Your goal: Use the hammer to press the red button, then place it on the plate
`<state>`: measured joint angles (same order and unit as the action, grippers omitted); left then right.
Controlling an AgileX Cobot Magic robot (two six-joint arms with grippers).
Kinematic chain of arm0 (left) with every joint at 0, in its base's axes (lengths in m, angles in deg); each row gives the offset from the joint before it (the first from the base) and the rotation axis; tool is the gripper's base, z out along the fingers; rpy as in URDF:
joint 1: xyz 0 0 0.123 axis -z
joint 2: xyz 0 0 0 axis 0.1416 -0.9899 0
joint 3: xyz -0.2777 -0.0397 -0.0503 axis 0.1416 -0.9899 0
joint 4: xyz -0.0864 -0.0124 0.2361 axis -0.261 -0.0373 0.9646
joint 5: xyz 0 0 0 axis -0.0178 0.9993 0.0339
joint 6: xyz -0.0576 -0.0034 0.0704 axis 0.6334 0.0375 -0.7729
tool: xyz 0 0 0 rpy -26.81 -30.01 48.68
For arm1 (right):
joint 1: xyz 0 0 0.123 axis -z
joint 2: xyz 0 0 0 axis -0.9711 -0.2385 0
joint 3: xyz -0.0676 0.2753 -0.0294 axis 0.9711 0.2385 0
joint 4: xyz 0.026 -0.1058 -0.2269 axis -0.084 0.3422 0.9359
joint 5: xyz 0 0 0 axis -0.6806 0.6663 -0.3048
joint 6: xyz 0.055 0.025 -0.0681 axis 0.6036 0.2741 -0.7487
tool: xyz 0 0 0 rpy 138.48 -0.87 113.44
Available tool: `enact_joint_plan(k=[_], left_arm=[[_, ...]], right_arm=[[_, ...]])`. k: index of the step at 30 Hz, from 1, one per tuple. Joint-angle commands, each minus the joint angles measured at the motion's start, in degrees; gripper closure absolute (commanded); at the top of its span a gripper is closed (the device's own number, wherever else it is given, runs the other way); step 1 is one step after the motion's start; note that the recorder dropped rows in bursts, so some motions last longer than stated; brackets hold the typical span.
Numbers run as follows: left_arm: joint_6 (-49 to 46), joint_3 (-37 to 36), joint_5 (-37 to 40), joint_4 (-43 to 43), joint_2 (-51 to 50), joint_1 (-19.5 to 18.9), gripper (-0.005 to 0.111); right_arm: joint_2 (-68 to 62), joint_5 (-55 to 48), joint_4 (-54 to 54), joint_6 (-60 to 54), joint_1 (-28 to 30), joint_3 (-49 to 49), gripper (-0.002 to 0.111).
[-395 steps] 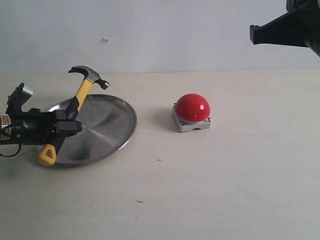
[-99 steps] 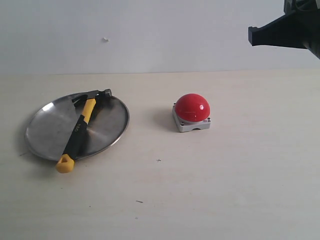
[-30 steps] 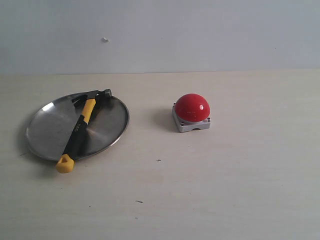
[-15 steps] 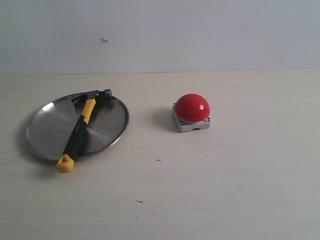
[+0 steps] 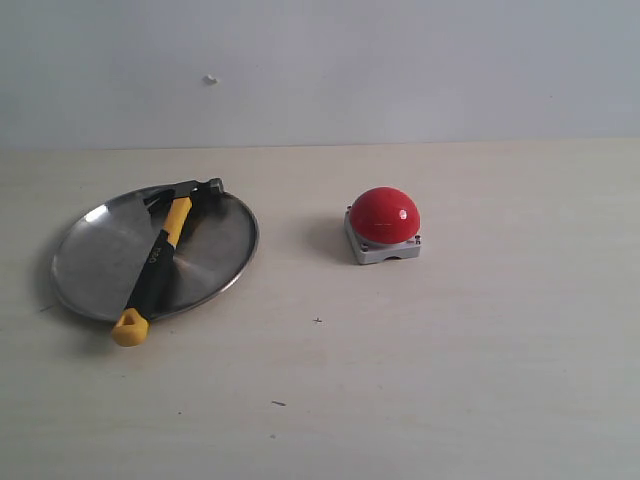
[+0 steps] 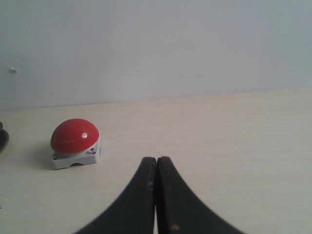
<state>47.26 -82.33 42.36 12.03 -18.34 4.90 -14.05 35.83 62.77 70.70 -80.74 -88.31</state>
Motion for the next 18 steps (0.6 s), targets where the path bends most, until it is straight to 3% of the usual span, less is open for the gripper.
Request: enact_joint_plan(k=[1, 18], left_arm=[[-0.03, -0.01, -0.14, -0.33, 0.39, -0.09, 0.107], [-0.03, -0.01, -0.14, -0.33, 0.39, -0.09, 0.107]], right_arm=[[0.34, -0.83, 0.52, -0.82, 0.37, 0.24, 0.108], [0.34, -3.30, 0.41, -0.66, 0.37, 0.24, 0.108]])
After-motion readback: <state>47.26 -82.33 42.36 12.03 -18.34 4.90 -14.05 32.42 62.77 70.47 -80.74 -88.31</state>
